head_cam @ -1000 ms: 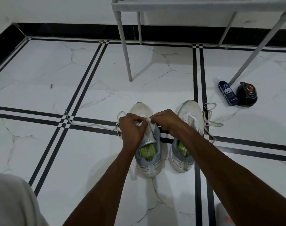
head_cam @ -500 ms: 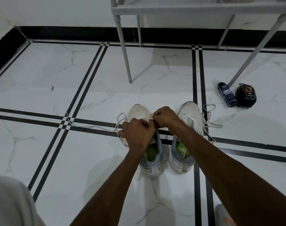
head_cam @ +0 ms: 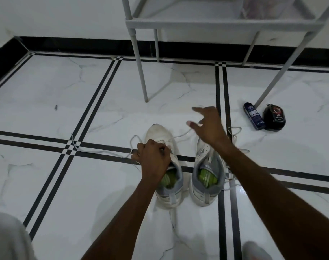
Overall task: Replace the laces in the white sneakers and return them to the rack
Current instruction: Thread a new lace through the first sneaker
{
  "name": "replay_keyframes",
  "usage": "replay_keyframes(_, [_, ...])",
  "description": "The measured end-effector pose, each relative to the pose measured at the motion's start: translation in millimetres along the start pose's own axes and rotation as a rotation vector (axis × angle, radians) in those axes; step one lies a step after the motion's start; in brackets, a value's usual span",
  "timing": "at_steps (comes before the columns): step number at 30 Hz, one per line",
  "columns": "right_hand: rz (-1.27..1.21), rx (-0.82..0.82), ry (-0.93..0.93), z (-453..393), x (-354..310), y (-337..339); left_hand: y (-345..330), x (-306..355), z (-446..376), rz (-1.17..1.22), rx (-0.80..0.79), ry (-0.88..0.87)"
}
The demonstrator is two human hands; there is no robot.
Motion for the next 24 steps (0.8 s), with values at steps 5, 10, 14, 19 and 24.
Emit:
replay_keyframes(5, [0.212,-0.359,0.104,31.4,-21.9,-85.0,-0.5,9.9,2.8,-0.043,-0.026,-0.089])
replay_keyframes(10, [0.065,0.409,-0.108,10.2,4.4,43.6,1.4,4.6,1.9,-0.049,-0.013,-0.103])
replay_keyframes(14, [0.135,0.594,-0.118,3.8,0.8,101.5,3.5,6.8,5.1,-0.065,-0.008,-0.124])
replay_keyframes(19, [0.204,-0.183,0.103,21.1,-21.6,-39.6,-1.5,8.8,2.5,-0.053,-0.019,-0.113])
replay_keyframes(24, [0.362,-0.346,0.135,32.0,-24.4,-81.3,-4.4,3.9,2.5,-0.056,-0.023,-0.117])
Point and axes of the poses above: each hand's wrist, its own z-axis away from the middle knuckle, its own y-axis out of the back of the hand, x = y × z, the point moved 10 cm from there along -z, towards the middle knuckle, and after that the axes turned 7 degrees about y, right-handed, at the moved point
